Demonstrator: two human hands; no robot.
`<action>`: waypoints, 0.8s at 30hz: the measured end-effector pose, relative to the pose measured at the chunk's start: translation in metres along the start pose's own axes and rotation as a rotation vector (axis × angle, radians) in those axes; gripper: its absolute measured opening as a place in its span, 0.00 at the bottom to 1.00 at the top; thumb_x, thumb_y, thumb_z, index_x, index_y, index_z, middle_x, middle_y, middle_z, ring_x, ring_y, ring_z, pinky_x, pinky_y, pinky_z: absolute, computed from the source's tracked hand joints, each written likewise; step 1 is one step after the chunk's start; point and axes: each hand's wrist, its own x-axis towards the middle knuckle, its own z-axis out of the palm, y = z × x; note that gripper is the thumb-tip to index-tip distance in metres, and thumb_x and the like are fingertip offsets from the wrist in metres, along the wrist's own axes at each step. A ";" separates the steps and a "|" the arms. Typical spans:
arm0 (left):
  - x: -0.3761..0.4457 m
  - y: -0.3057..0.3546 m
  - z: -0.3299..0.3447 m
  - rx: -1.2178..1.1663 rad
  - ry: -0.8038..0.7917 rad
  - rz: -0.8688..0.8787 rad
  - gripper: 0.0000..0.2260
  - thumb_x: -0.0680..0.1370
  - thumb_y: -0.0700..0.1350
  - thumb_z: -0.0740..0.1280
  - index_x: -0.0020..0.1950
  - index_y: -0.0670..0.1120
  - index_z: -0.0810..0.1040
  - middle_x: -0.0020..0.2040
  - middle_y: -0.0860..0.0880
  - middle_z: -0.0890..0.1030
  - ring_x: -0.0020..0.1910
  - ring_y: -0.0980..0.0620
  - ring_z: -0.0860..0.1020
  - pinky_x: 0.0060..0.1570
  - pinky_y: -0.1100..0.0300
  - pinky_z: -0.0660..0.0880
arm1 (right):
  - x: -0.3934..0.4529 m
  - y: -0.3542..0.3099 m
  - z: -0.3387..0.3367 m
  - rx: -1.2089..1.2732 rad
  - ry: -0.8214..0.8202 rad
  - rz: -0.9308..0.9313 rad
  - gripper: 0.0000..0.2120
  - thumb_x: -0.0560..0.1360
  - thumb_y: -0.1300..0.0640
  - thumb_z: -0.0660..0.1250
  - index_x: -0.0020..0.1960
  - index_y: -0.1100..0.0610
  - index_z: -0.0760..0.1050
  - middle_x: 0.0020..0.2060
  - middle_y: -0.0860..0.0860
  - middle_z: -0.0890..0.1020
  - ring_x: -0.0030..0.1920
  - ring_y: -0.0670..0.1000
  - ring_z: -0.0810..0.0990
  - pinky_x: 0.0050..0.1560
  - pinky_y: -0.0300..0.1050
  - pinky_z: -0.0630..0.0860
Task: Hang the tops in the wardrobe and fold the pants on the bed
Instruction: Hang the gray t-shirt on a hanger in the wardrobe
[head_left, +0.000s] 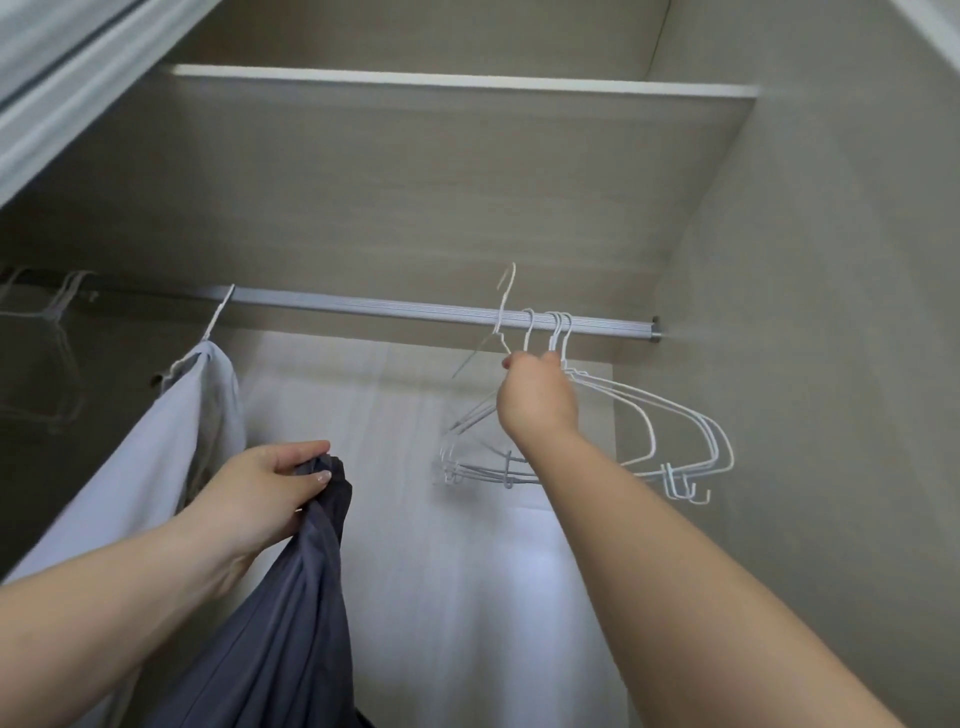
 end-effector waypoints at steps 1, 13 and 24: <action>0.000 0.001 -0.003 0.000 0.007 0.000 0.15 0.78 0.31 0.62 0.64 0.41 0.76 0.41 0.46 0.77 0.26 0.59 0.72 0.20 0.72 0.68 | 0.000 -0.002 0.003 0.024 0.028 -0.009 0.23 0.75 0.70 0.55 0.68 0.58 0.69 0.64 0.60 0.67 0.54 0.62 0.78 0.47 0.47 0.71; -0.037 0.002 -0.054 0.024 0.031 -0.119 0.18 0.78 0.29 0.61 0.68 0.37 0.71 0.60 0.38 0.77 0.54 0.45 0.75 0.59 0.55 0.68 | -0.078 0.002 0.000 -0.097 -0.095 -0.098 0.19 0.73 0.70 0.58 0.62 0.60 0.70 0.59 0.58 0.69 0.37 0.59 0.73 0.39 0.44 0.67; -0.095 0.012 -0.111 0.081 0.004 -0.304 0.22 0.77 0.30 0.63 0.71 0.41 0.70 0.66 0.42 0.74 0.62 0.42 0.74 0.62 0.54 0.69 | -0.160 0.011 -0.066 -0.434 -0.194 -0.312 0.13 0.82 0.49 0.52 0.52 0.55 0.72 0.40 0.55 0.81 0.43 0.59 0.79 0.36 0.44 0.65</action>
